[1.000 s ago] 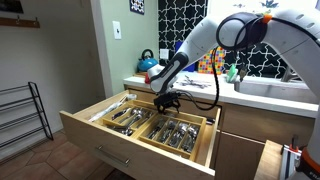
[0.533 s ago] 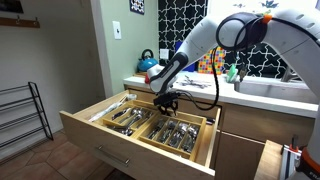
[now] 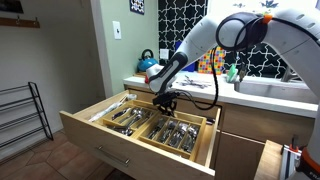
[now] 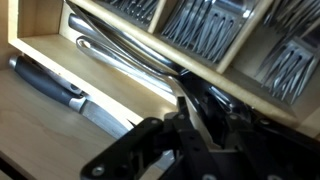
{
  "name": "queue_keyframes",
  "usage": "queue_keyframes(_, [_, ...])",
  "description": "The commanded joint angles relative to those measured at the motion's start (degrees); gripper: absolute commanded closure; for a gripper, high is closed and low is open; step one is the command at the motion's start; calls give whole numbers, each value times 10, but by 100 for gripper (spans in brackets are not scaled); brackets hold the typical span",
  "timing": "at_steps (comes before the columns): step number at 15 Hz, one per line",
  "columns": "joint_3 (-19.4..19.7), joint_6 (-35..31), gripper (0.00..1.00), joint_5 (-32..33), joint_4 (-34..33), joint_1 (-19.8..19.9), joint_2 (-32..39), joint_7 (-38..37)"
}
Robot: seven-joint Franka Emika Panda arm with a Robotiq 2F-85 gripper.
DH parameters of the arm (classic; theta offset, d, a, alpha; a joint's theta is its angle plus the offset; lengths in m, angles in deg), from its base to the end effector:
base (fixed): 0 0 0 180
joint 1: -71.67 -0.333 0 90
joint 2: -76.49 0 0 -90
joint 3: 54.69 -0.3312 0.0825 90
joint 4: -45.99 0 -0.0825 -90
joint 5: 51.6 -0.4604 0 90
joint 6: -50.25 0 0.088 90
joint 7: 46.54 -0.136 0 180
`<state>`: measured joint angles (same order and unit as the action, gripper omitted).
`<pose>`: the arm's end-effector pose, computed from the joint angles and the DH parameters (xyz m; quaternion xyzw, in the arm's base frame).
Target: Remove a tablespoon from the right side of the drawer and put it on the counter
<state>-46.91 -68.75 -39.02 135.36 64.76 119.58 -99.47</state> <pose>0.7386 -0.0206 0.1230 0.9093 -0.3758 -0.0429 0.1732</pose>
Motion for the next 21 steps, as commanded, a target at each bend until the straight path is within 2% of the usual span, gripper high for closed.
queue_keyframes(1, [11,9,83,6,10,-13,-11,-5])
queue_keyframes(3, [11,8,95,9,14,-17,-16,-6])
queue_keyframes(5, [15,11,91,17,17,-26,-21,-9])
queue_keyframes(14, [26,62,94,83,42,-58,-69,-23])
queue_keyframes(21, [10,90,94,142,47,-78,-117,-14])
